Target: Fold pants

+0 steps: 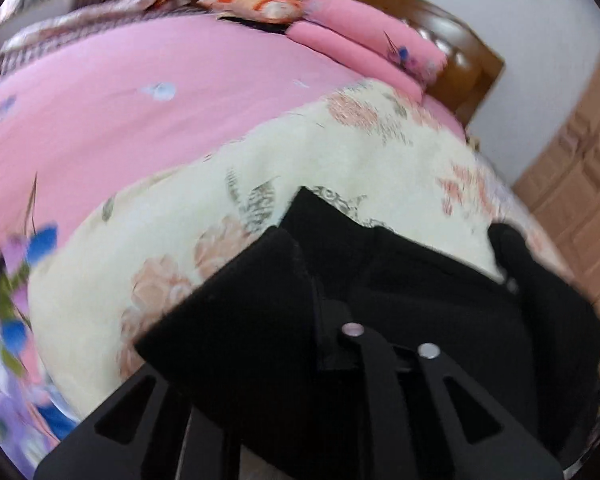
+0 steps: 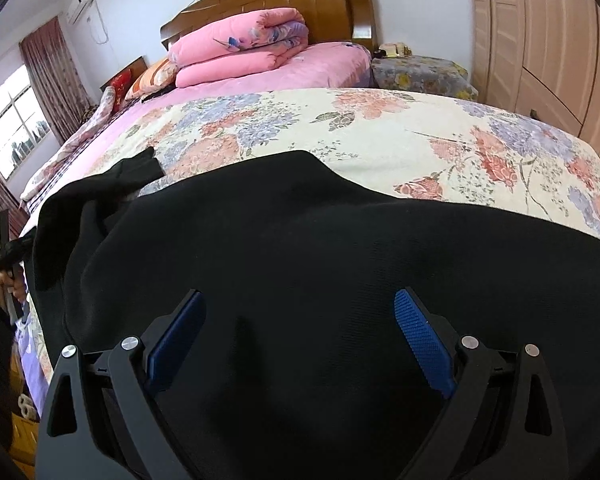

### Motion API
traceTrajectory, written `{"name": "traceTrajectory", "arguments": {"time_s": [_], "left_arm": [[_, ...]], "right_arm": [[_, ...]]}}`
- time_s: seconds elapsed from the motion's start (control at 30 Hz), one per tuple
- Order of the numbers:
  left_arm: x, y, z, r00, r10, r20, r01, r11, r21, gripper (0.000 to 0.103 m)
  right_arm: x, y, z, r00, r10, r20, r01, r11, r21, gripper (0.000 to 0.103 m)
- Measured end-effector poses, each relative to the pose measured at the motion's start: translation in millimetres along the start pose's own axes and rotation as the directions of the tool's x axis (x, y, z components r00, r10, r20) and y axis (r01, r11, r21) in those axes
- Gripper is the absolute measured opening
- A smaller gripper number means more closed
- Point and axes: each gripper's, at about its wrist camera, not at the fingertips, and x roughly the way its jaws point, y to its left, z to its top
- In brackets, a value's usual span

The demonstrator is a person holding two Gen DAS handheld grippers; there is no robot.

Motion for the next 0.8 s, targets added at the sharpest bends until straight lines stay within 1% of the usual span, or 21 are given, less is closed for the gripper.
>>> {"name": "traceTrajectory", "arguments": {"time_s": [0.03, 0.07, 0.1, 0.13, 0.17, 0.2, 0.23, 0.27, 0.3, 0.33, 0.37, 0.43, 0.47, 0.5, 0.53, 0.57, 0.63, 0.67, 0.73, 0.77, 0.8], "left_arm": [[-9, 3, 2, 1.000, 0.028, 0.011, -0.027, 0.999, -0.030, 0.025], [-19, 1, 0, 0.995, 0.099, 0.031, -0.098, 0.995, -0.034, 0.037], [-30, -5, 1, 0.971, 0.229, 0.062, -0.227, 0.973, -0.035, 0.056], [-43, -15, 2, 0.910, 0.398, 0.113, -0.397, 0.917, -0.038, 0.058], [-64, -37, 2, 0.828, 0.522, 0.204, -0.527, 0.849, -0.035, 0.058], [-74, -53, 1, 0.839, 0.487, 0.241, -0.501, 0.866, -0.005, 0.059], [-87, -86, -1, 0.885, 0.375, 0.275, -0.409, 0.909, 0.077, 0.061], [-91, -116, -4, 0.906, 0.309, 0.289, -0.362, 0.920, 0.151, 0.062], [-94, -150, -10, 0.918, 0.258, 0.301, -0.335, 0.910, 0.242, 0.067], [-92, -187, -18, 0.928, 0.210, 0.307, -0.316, 0.879, 0.356, 0.074], [-85, -232, -29, 0.943, 0.160, 0.294, -0.293, 0.817, 0.497, 0.076], [-60, -307, -54, 0.971, 0.102, 0.218, -0.230, 0.666, 0.710, 0.077], [-41, -344, -70, 0.982, 0.100, 0.158, -0.187, 0.559, 0.808, 0.077], [-25, -366, -81, 0.987, 0.117, 0.115, -0.157, 0.482, 0.862, 0.077], [-9, -383, -89, 0.986, 0.147, 0.084, -0.138, 0.413, 0.900, 0.077], [15, -399, -96, 0.978, 0.202, 0.057, -0.126, 0.345, 0.930, 0.077], [53, -414, -103, 0.949, 0.314, 0.038, -0.121, 0.250, 0.961, 0.066], [73, -417, -101, 0.928, 0.371, 0.026, -0.115, 0.218, 0.969, 0.064], [105, -404, -96, 0.876, 0.482, -0.023, -0.077, 0.187, 0.979, 0.056], [104, -400, -93, 0.879, 0.475, -0.042, -0.057, 0.192, 0.980, 0.053], [102, -398, -91, 0.875, 0.476, -0.092, -0.009, 0.205, 0.979, 0.041]], "right_arm": [[-1, 1, 1, 1.000, 0.001, 0.001, -0.001, 1.000, -0.006, 0.092], [-5, 4, 3, 1.000, 0.017, 0.012, -0.017, 1.000, -0.020, 0.092], [-8, 8, 6, 0.999, 0.037, 0.025, -0.036, 0.999, -0.036, 0.092], [-10, 11, 9, 0.998, 0.048, 0.035, -0.046, 0.998, -0.047, 0.092], [-13, 15, 14, 0.997, 0.055, 0.055, -0.052, 0.997, -0.060, 0.092], [-14, 18, 18, 0.996, 0.060, 0.070, -0.055, 0.996, -0.066, 0.092], [-15, 21, 21, 0.994, 0.067, 0.086, -0.061, 0.996, -0.068, 0.092], [-14, 24, 24, 0.992, 0.075, 0.100, -0.069, 0.996, -0.062, 0.092], [-13, 27, 25, 0.991, 0.082, 0.104, -0.077, 0.996, -0.055, 0.092], [-12, 29, 25, 0.989, 0.096, 0.111, -0.091, 0.995, -0.048, 0.092], [-12, 31, 23, 0.988, 0.106, 0.113, -0.101, 0.994, -0.045, 0.092], [-10, 36, 18, 0.988, 0.116, 0.098, -0.111, 0.992, -0.054, 0.092], [-11, 38, 15, 0.989, 0.112, 0.094, -0.107, 0.993, -0.058, 0.092], [-11, 39, 12, 0.990, 0.109, 0.091, -0.104, 0.993, -0.060, 0.092], [-12, 39, 9, 0.990, 0.107, 0.087, -0.102, 0.993, -0.059, 0.092], [-12, 37, 6, 0.990, 0.109, 0.084, -0.104, 0.993, -0.056, 0.092], [-14, 34, 2, 0.990, 0.113, 0.085, -0.110, 0.993, -0.043, 0.092], [-14, 31, 1, 0.989, 0.119, 0.088, -0.116, 0.993, -0.031, 0.092], [-13, 27, 1, 0.988, 0.124, 0.089, -0.123, 0.992, -0.021, 0.092], [-13, 25, 1, 0.988, 0.126, 0.089, -0.125, 0.992, -0.015, 0.092], [-14, 23, 1, 0.988, 0.129, 0.090, -0.129, 0.992, -0.011, 0.092]]}}
